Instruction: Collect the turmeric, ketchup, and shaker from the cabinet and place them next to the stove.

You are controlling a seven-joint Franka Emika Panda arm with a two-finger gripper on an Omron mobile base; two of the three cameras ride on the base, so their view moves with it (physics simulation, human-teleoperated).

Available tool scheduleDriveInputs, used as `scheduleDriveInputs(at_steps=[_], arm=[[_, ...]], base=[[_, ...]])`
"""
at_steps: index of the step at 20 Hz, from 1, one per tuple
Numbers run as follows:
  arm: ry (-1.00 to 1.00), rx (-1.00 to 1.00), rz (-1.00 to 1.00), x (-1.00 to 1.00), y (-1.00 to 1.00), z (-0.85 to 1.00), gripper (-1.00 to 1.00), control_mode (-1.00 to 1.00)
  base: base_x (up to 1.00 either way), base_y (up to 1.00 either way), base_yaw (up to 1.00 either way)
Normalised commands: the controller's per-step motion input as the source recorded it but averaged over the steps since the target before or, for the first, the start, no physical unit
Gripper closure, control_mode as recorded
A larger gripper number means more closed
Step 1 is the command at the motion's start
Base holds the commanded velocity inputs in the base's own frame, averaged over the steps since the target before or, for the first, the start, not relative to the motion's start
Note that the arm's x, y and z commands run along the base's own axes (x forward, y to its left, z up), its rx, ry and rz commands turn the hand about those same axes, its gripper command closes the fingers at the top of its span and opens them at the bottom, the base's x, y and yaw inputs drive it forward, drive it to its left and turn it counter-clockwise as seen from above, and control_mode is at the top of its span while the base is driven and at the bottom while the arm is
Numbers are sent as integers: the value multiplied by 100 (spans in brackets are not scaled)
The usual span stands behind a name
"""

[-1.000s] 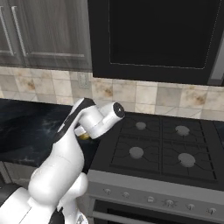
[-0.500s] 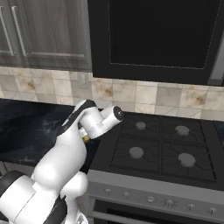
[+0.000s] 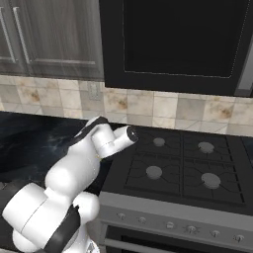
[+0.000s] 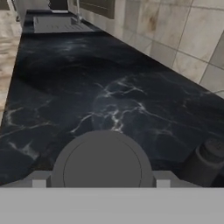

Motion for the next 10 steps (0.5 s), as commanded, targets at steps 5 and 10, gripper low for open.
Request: scheduleDriveInputs(at_steps=[5,10], arm=[[0,0,1,23,0,-40,100,-100],[0,0,1,22,0,-32,100,-100]], base=[[0,0,0],[0,0,0]])
